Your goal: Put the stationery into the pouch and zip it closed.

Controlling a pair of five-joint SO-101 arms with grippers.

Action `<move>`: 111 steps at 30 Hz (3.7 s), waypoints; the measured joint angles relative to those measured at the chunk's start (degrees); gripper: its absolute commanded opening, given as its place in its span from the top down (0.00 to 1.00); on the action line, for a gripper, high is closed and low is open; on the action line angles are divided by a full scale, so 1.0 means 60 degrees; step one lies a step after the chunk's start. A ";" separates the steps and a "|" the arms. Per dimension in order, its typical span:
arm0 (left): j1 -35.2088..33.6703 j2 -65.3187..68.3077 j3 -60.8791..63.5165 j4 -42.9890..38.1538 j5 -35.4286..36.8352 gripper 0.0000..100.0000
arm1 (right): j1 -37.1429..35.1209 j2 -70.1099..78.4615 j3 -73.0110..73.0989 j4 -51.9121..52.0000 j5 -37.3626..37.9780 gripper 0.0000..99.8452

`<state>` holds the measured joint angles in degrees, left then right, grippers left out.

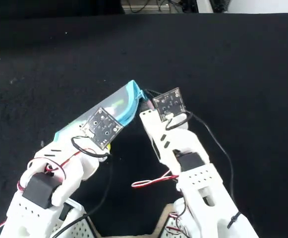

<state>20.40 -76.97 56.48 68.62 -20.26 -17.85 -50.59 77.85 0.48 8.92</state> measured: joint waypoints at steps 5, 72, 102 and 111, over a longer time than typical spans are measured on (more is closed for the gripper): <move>0.0000 0.0000 0.0000 0.0000 0.0000 0.97 | 0.0000 0.0000 0.0000 0.0000 0.0000 0.99; -0.2857 -0.4425 0.1026 -0.0879 0.0938 0.86 | -0.1626 -0.4777 0.0337 0.5172 -0.0029 0.75; -0.1333 0.1802 -0.1553 -0.1524 0.0923 0.97 | 0.0278 -0.4850 0.0659 0.3634 -0.0879 0.75; -0.1333 0.1582 -0.2168 -0.3194 0.1934 0.97 | 0.0806 -0.4850 0.1216 0.3018 -0.1070 0.75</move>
<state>12.40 -67.47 43.47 49.45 -8.66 -13.01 -79.69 85.14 18.59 2.51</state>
